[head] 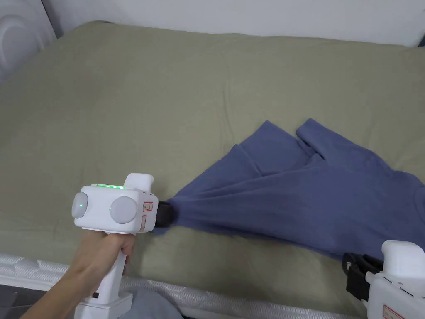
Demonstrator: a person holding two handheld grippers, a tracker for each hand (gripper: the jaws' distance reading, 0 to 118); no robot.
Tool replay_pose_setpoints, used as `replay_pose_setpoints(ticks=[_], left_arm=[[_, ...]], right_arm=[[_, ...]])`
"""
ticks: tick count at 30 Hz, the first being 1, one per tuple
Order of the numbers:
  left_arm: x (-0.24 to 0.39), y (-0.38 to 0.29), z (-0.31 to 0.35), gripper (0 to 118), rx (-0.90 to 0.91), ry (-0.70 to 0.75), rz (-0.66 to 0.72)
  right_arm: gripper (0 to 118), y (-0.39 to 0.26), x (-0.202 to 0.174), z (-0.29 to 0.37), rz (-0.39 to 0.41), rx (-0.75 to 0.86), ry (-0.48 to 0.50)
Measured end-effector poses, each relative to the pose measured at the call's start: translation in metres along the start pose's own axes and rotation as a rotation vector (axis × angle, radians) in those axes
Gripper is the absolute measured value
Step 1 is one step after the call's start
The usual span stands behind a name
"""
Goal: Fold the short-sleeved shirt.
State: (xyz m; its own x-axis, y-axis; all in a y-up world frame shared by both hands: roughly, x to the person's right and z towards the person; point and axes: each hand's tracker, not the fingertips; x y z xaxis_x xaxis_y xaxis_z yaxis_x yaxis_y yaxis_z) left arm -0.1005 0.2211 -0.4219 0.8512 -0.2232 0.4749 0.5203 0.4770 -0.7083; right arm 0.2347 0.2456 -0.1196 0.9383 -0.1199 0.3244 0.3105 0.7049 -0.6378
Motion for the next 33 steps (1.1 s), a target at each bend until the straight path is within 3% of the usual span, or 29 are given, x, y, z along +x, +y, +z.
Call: replay_pose_setpoints(ticks=[1, 2, 7, 11, 21, 22, 23, 24, 25, 27, 30, 33], left_arm=[[-0.001, 0.001, 0.005, 8, 0.000, 0.012, -0.024], [0.013, -0.002, 0.003, 1, 0.067, -0.316, 0.162], [0.023, -0.003, 0.005, 1, 0.041, -0.272, 0.132], [0.020, -0.004, 0.002, 0, 0.040, -0.287, 0.169], [0.021, 0.000, 0.004, 1, 0.029, -0.282, 0.148], [0.021, -0.001, 0.004, 1, 0.024, -0.289, 0.156], [0.020, -0.001, 0.003, 1, 0.024, -0.290, 0.160], [0.020, 0.000, 0.003, 1, 0.022, -0.292, 0.164], [0.020, 0.000, 0.003, 1, 0.021, -0.292, 0.168], [0.021, 0.000, 0.003, 1, 0.016, -0.297, 0.164], [0.021, 0.004, 0.001, 1, 0.005, -0.300, 0.160], [0.021, 0.004, 0.000, 1, 0.000, -0.299, 0.153]], right_arm=[[1, 0.002, 0.003, 0.000, -0.002, -0.003, 0.000], [1, 0.005, 0.006, -0.001, -0.006, -0.006, 0.002], [1, 0.032, 0.025, -0.004, -0.026, 0.009, -0.027], [1, 0.068, 0.052, -0.020, 0.003, 0.020, -0.085], [3, 0.200, 0.132, -0.150, 0.051, -0.060, -0.131], [18, 0.213, 0.138, -0.168, 0.057, -0.079, -0.132], [51, 0.222, 0.142, -0.182, 0.056, -0.092, -0.122], [103, 0.233, 0.146, -0.199, 0.061, -0.121, -0.154], [118, 0.243, 0.150, -0.217, 0.071, -0.176, -0.174], [118, 0.254, 0.156, -0.242, 0.088, -0.194, -0.154], [118, 0.261, 0.157, -0.275, 0.161, -0.359, -0.149], [116, 0.253, 0.149, -0.293, 0.298, -0.410, -0.285]])
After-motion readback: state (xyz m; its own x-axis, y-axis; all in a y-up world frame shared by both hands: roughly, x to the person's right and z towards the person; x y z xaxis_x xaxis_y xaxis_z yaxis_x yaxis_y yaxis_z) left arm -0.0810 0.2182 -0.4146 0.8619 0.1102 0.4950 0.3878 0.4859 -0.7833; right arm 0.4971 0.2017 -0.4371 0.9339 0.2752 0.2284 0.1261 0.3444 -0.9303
